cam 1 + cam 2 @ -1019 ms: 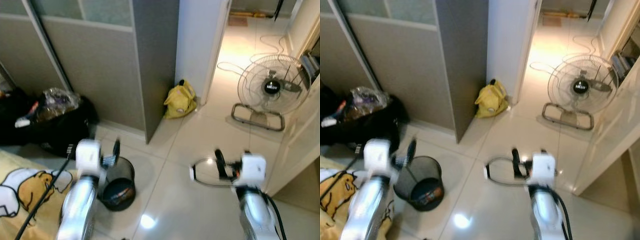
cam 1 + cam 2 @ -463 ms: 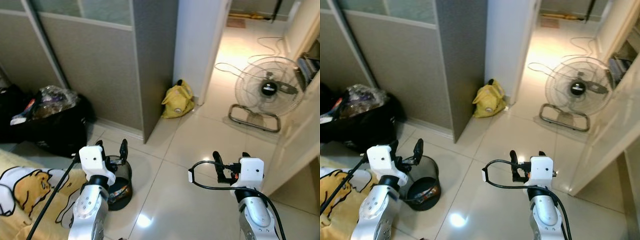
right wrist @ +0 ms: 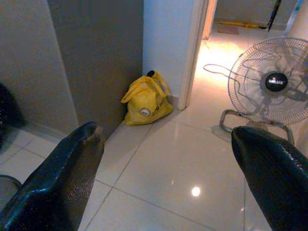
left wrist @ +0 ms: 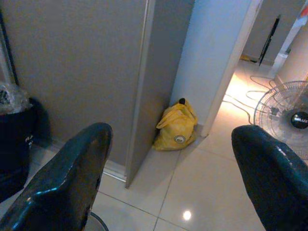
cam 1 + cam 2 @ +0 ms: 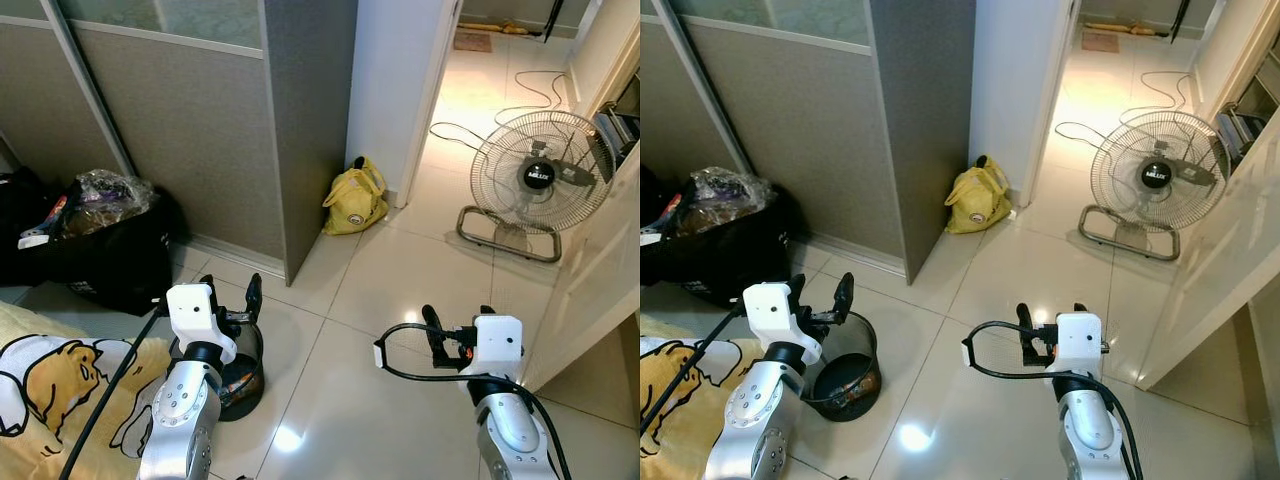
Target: Clean up the room
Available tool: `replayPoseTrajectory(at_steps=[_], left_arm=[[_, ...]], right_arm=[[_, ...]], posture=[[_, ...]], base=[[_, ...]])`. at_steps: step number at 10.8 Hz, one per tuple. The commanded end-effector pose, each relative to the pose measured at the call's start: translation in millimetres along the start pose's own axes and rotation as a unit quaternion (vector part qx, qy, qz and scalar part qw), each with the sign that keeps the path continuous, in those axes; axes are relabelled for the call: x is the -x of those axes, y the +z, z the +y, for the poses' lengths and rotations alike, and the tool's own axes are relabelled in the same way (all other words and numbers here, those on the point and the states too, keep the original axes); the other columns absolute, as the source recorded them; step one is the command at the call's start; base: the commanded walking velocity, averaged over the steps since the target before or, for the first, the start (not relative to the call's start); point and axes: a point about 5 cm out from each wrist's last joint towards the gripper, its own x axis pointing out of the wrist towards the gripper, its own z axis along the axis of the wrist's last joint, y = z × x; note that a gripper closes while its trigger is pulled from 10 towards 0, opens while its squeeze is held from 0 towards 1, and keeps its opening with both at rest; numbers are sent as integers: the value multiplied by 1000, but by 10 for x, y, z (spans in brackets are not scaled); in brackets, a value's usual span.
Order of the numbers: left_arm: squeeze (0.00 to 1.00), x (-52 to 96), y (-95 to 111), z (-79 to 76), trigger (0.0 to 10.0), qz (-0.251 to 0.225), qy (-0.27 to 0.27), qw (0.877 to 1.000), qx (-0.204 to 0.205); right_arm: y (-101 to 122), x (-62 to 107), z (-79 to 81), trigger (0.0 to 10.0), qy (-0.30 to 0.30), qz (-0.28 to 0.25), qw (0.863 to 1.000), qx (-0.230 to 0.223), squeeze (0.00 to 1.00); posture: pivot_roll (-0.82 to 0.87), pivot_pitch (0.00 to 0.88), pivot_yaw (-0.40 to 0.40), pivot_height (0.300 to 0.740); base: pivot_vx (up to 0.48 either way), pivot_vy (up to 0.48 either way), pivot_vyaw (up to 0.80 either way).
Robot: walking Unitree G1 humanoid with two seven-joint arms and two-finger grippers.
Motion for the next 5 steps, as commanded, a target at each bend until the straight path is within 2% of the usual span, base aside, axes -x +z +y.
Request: replayPoseTrajectory(at_steps=[1,5], left_arm=[[0,-38,35,-4,10000,-5,-1,1000,-5],[0,-62,45,-20,10000,-5,-5,1000,-11]], right_arm=[[22,-21,8,10000,2,0,1000,4,0],[29,-31,-22,10000,-5,0,1000,3,0]], posture=[[-74,0,19,736],[-75,0,18,736]], base=[[0,0,0],[0,0,0]])
